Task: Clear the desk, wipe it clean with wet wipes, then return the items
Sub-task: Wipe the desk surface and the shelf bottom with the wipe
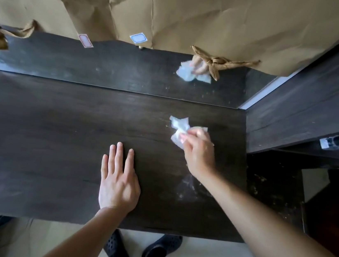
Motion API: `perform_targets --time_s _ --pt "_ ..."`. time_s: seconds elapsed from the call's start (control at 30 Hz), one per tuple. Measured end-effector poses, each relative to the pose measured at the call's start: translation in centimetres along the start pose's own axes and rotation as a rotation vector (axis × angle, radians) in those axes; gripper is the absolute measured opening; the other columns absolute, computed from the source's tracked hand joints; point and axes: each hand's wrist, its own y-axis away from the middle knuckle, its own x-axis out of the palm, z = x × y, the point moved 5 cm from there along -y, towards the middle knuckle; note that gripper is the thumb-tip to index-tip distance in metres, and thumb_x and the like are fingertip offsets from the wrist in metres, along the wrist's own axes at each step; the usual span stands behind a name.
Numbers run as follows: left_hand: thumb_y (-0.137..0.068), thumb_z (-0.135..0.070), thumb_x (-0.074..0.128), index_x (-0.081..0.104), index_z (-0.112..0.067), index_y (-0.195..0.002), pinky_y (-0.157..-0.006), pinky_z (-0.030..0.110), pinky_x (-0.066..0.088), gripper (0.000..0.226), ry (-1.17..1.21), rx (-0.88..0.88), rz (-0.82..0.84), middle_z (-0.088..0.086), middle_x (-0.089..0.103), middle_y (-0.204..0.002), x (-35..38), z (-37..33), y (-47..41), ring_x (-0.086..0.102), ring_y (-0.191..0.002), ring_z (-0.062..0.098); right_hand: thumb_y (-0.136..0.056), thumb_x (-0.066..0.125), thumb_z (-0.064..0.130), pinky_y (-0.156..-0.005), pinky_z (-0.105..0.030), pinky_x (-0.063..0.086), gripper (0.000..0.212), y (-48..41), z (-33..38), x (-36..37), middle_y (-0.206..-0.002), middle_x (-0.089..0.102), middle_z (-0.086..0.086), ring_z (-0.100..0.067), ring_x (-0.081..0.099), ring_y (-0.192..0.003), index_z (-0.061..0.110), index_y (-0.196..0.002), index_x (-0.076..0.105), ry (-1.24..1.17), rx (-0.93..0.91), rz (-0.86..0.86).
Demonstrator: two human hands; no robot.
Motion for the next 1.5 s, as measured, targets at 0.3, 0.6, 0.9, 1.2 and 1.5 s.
perform_targets --time_s 0.3,0.6,0.9,1.2,1.5 --pt "-0.088 -0.019 0.031 0.041 -0.003 -0.138 -0.115 0.051 0.015 0.053 0.003 0.003 0.007 0.023 0.026 -0.151 0.1 0.0 0.0 0.016 -0.142 0.037 -0.085 0.058 0.011 -0.076 -0.032 0.036 0.013 -5.3 1.6 1.6 -0.094 0.056 -0.014 -0.034 0.054 -0.089 0.011 -0.086 0.071 0.067 0.156 -0.067" --pt "-0.088 -0.018 0.03 0.042 -0.004 -0.137 -0.115 0.049 0.013 0.052 -0.002 -0.005 0.004 0.023 0.026 -0.151 0.1 0.0 -0.1 0.017 -0.143 0.037 -0.085 0.06 0.01 -0.077 -0.035 0.042 0.014 -7.8 0.5 0.0 -0.092 0.056 -0.014 -0.032 0.053 -0.089 0.011 -0.09 0.073 0.087 0.079 -0.049" --pt "-0.087 -0.019 0.031 0.04 -0.004 -0.138 -0.116 0.049 0.012 0.054 -0.008 -0.011 0.023 0.022 0.023 -0.152 0.3 0.1 -0.2 0.013 -0.143 0.036 -0.08 0.067 0.034 -0.066 -0.027 0.042 0.02 0.5 -3.3 -4.7 -0.081 0.065 -0.005 -0.023 0.062 -0.076 0.014 -0.083 0.07 -0.019 0.128 0.05" --pt "-0.087 -0.023 0.025 0.04 -0.005 -0.138 -0.117 0.047 0.011 0.056 -0.01 -0.031 0.008 0.021 0.024 -0.152 0.1 -0.1 0.0 0.014 -0.143 0.034 -0.08 0.067 0.022 -0.062 -0.032 0.043 0.011 10.9 1.6 -1.6 -0.077 0.054 -0.001 -0.019 0.054 -0.071 0.013 -0.075 0.065 -0.135 -0.022 0.244" --pt "-0.088 -0.024 0.024 0.04 -0.004 -0.138 -0.117 0.048 0.01 0.056 -0.004 -0.019 -0.011 0.022 0.025 -0.152 0.1 -0.1 0.1 0.015 -0.143 0.035 -0.083 0.065 0.023 -0.076 -0.041 0.047 0.016 6.2 -5.0 -5.5 -0.092 0.059 -0.011 -0.033 0.056 -0.091 0.009 -0.091 0.067 0.12 0.335 -0.126"
